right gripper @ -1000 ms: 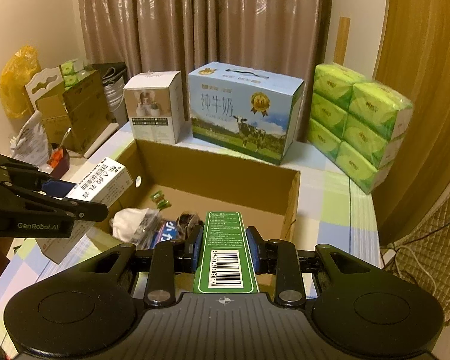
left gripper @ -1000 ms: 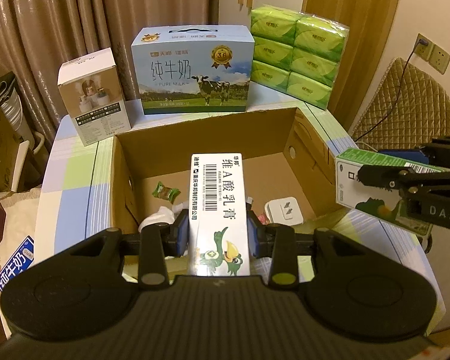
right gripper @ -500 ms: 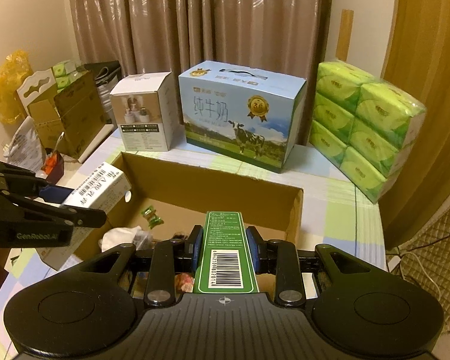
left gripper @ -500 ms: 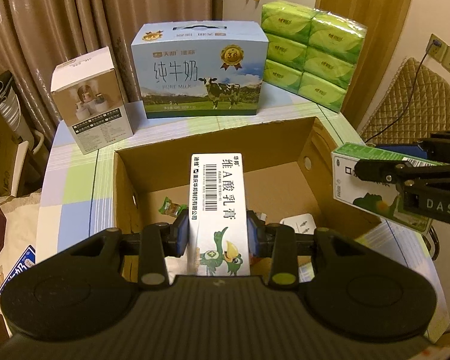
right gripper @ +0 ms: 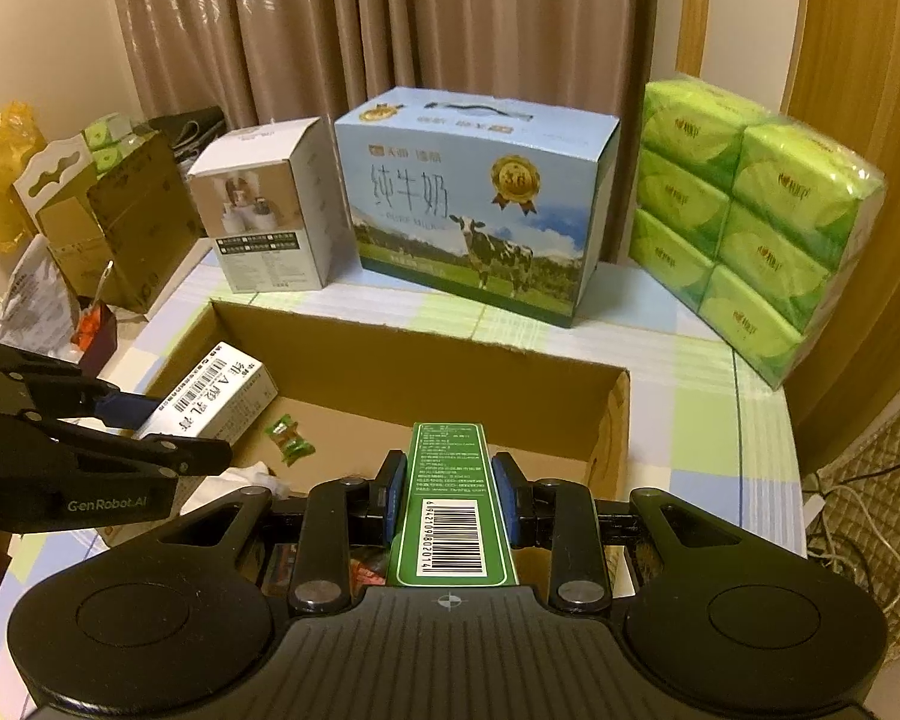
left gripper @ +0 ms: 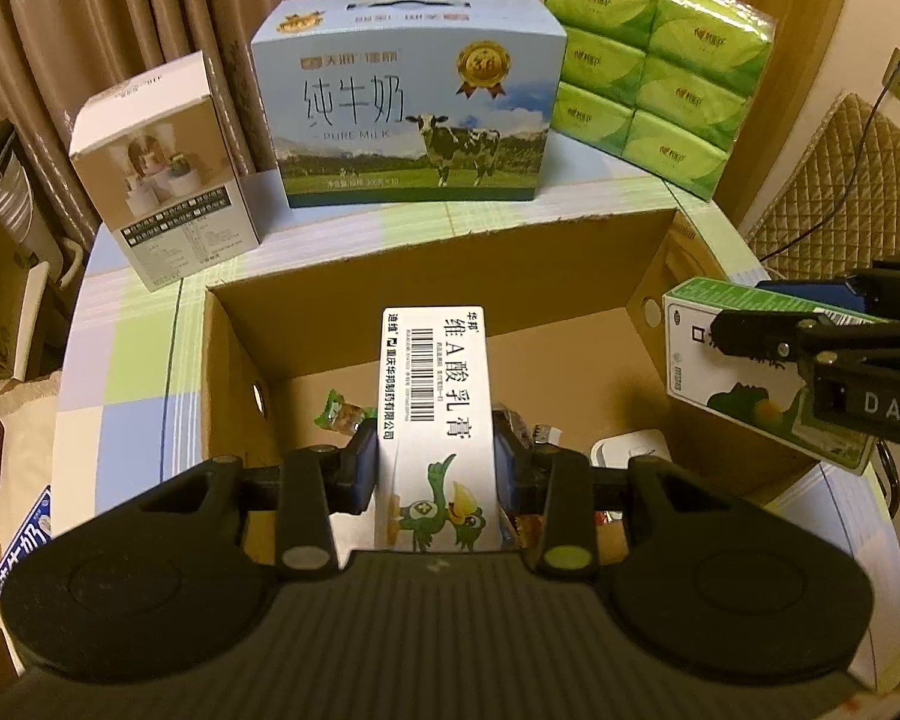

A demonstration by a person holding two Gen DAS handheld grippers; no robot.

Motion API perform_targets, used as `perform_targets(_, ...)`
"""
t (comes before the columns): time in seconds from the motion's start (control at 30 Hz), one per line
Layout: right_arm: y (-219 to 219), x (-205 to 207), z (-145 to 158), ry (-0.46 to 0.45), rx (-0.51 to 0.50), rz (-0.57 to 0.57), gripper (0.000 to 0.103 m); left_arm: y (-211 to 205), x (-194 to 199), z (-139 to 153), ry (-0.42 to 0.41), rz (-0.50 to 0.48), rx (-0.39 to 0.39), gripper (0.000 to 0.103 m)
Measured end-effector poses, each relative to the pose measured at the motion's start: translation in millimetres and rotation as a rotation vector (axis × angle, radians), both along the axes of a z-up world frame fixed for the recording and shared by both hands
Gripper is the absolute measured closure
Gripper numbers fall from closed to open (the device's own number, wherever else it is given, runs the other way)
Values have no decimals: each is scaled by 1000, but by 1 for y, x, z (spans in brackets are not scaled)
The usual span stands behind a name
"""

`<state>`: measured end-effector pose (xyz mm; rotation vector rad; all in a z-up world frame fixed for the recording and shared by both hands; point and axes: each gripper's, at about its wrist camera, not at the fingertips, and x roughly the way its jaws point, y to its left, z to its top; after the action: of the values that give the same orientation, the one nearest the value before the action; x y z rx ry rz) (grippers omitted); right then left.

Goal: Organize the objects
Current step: 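Carry both medicine boxes over the cardboard box and lower them inside, then open both grippers to release the medicine boxes into the box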

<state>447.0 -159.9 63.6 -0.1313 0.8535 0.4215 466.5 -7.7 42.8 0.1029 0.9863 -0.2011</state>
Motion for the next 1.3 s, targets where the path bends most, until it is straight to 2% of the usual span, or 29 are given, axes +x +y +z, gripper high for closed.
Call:
perform_targets(0.67, 1, 10, -15, 16, 0, -21, 76, -2, 13, -14, 2, 3, -14, 70)
perform_targets(0.8, -1, 12, -16, 16, 2, -28, 76, -2, 17, -14, -14, 10, -49, 70)
perform_targets(0.83, -2, 13, -17, 15, 1, -29, 76, -2, 18, -14, -20, 19, -56, 64)
perform_targets(0.9, -3, 13, -18, 18, 0, -30, 76, -2, 18, -12, -42, 30, -58, 44)
perform_targets(1.3, -10, 12, -22, 27, 8, -41, 76, 0, 12, -13, -40, 26, -14, 43)
